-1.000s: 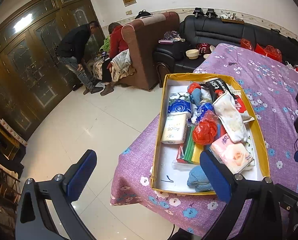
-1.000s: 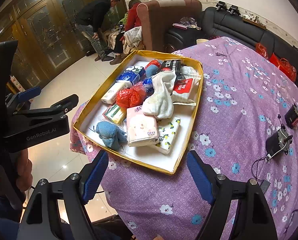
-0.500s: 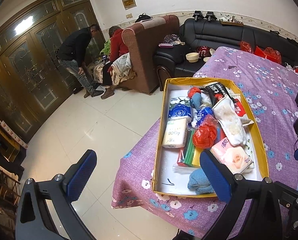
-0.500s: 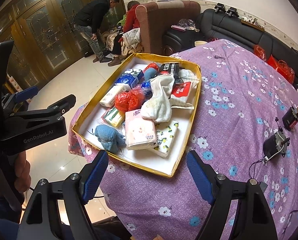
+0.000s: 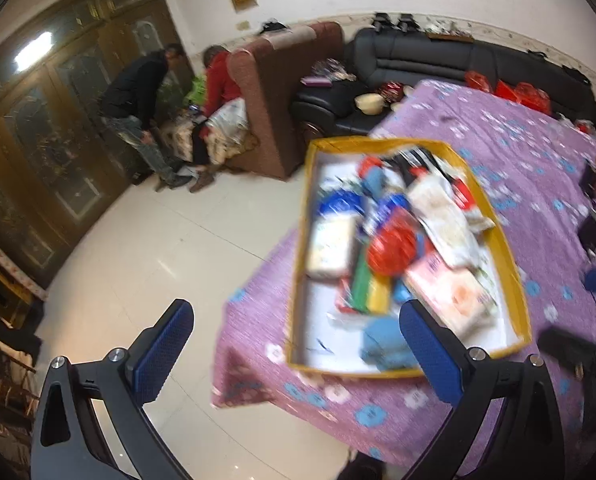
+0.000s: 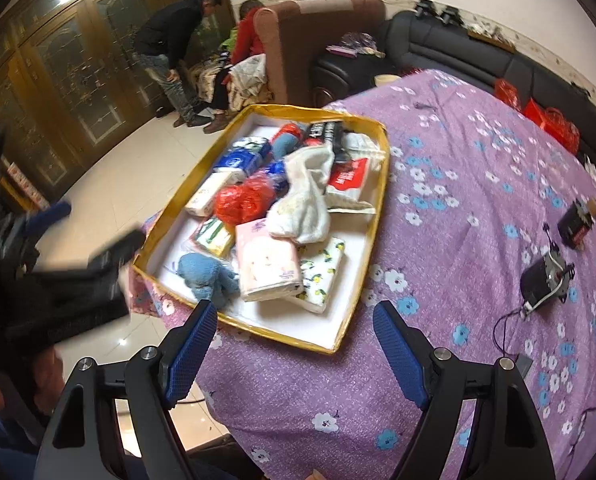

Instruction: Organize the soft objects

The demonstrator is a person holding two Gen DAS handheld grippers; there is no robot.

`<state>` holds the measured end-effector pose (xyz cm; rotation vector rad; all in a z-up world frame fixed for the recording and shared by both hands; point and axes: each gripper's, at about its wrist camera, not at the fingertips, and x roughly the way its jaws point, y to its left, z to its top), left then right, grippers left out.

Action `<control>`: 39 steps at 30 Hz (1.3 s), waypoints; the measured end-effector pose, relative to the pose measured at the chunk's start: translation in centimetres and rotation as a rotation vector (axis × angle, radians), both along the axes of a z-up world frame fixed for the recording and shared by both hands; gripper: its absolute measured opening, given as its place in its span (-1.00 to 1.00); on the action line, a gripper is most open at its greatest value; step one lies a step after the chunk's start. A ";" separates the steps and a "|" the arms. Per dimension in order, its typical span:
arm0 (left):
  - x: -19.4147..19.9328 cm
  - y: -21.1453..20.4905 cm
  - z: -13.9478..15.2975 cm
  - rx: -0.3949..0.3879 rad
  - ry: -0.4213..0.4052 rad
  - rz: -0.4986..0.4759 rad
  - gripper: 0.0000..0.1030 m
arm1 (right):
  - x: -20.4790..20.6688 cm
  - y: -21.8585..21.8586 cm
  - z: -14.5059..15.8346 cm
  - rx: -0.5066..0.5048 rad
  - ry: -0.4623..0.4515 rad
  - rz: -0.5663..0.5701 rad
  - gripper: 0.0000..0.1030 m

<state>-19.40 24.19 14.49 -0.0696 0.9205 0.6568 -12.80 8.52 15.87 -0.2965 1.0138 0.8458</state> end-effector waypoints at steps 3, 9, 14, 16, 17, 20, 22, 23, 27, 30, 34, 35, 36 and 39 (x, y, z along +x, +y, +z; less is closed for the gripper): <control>-0.5 -1.0 -0.9 0.000 0.026 -0.029 1.00 | 0.6 -0.4 0.1 0.003 -0.006 -0.040 0.64; -2.9 -1.9 -1.5 0.050 0.049 -0.034 1.00 | 0.4 0.2 -0.9 -0.012 0.031 -0.050 0.64; -5.8 -0.4 -1.7 0.078 0.066 0.014 1.00 | -1.4 3.6 -1.1 -0.001 0.039 0.027 0.64; -7.2 0.4 -1.7 0.082 0.069 0.048 1.00 | -2.5 5.4 -0.9 0.007 0.032 0.074 0.64; -8.0 0.9 -1.6 0.080 0.067 0.066 1.00 | -3.0 6.2 -0.9 0.009 0.029 0.096 0.64; -9.7 1.7 -1.7 0.078 0.063 0.105 1.00 | -4.4 8.2 -1.0 0.009 0.024 0.147 0.64; -10.7 2.3 -1.9 0.065 0.061 0.132 1.00 | -5.3 9.2 -1.0 0.008 0.021 0.182 0.64; -11.2 2.6 -2.1 0.058 0.064 0.148 1.00 | -5.8 9.6 -1.1 0.008 0.018 0.196 0.64; -12.5 3.5 -2.6 0.032 0.065 0.182 1.00 | -6.7 10.5 -1.3 0.005 0.022 0.224 0.64; -12.6 3.8 -2.8 0.010 0.060 0.184 1.00 | -6.9 10.4 -1.7 -0.011 0.020 0.229 0.64; -11.2 3.5 -3.0 -0.025 0.048 0.140 1.00 | -5.3 8.7 -1.6 -0.013 0.022 0.164 0.64; -10.6 3.3 -3.0 -0.024 0.048 0.121 1.00 | -4.8 8.1 -1.6 -0.013 0.025 0.141 0.64; -10.0 2.9 -2.9 -0.022 0.046 0.101 1.00 | -4.2 7.5 -1.5 -0.011 0.027 0.117 0.64; -7.9 1.6 -2.4 -0.014 0.035 0.031 1.00 | -2.8 5.2 -1.0 -0.002 0.016 0.049 0.64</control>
